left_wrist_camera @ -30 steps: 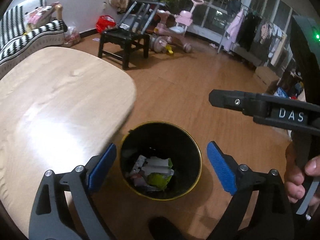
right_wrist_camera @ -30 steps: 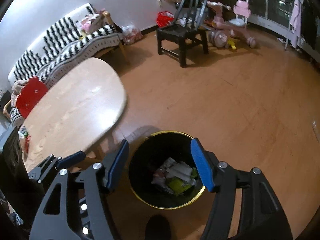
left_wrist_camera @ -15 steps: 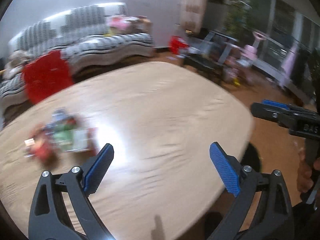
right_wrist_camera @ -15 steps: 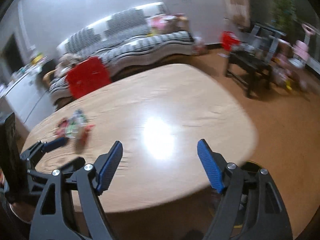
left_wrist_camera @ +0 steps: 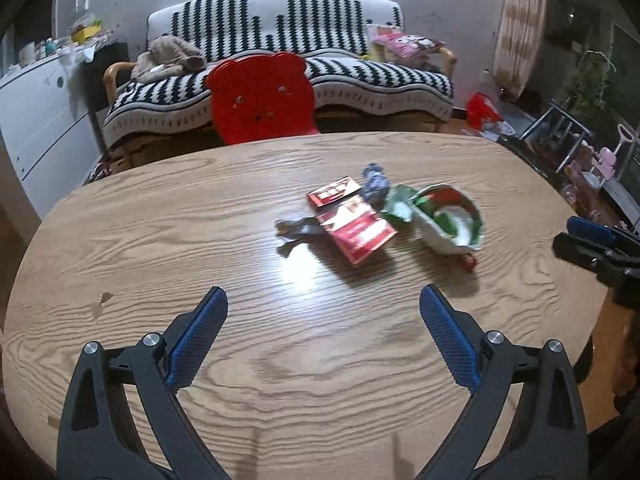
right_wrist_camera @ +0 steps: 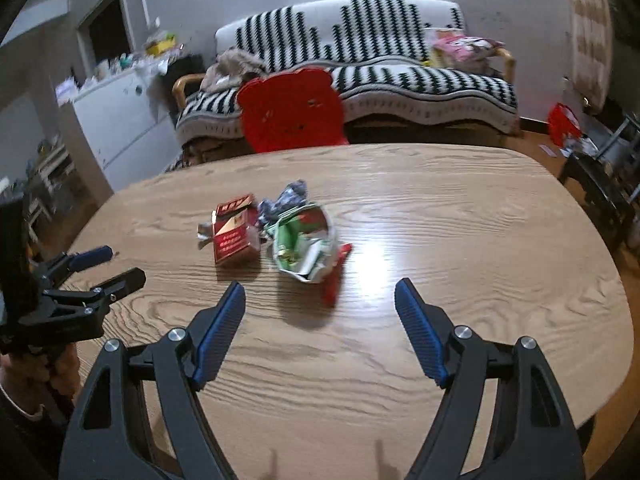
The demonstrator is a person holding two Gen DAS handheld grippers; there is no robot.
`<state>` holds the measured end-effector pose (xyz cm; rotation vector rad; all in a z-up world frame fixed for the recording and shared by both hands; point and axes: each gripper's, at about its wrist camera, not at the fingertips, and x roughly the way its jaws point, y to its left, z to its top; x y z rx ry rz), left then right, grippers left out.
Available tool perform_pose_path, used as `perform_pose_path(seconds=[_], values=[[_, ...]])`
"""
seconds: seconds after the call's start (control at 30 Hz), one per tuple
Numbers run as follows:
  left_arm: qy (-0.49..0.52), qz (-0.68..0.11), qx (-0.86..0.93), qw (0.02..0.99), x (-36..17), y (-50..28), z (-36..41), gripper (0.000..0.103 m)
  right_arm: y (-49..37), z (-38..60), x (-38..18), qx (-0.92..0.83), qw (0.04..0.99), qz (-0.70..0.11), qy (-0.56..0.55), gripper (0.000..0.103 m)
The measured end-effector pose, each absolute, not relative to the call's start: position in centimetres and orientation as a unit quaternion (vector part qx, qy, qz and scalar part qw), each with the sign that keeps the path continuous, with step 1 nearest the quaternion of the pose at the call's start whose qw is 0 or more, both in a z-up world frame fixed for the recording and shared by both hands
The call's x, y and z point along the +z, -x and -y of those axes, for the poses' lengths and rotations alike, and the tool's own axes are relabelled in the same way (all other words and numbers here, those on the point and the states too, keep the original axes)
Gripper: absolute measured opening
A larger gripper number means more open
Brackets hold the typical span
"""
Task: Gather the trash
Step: 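Move both open tools back over the remaining trash on the table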
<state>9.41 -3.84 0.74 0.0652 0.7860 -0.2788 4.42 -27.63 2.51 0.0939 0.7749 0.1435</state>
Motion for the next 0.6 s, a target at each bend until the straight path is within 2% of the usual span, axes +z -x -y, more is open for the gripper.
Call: perform_pose_path(seconds=[0.33, 0.6], values=[[0.001, -0.421, -0.129, 0.898, -2.5, -15.0, 6.6, 0.094, -9.8, 24.3, -2.2, 0.077, 0.914, -0.396, 0.027, 0.075], [-0.013, -0.453, -0.123, 0.883, -5.5, -18.8, 9.9, 0.094, -12.4, 23.0, -5.1, 0.073, 0.908, -0.406, 0.074, 0.075]])
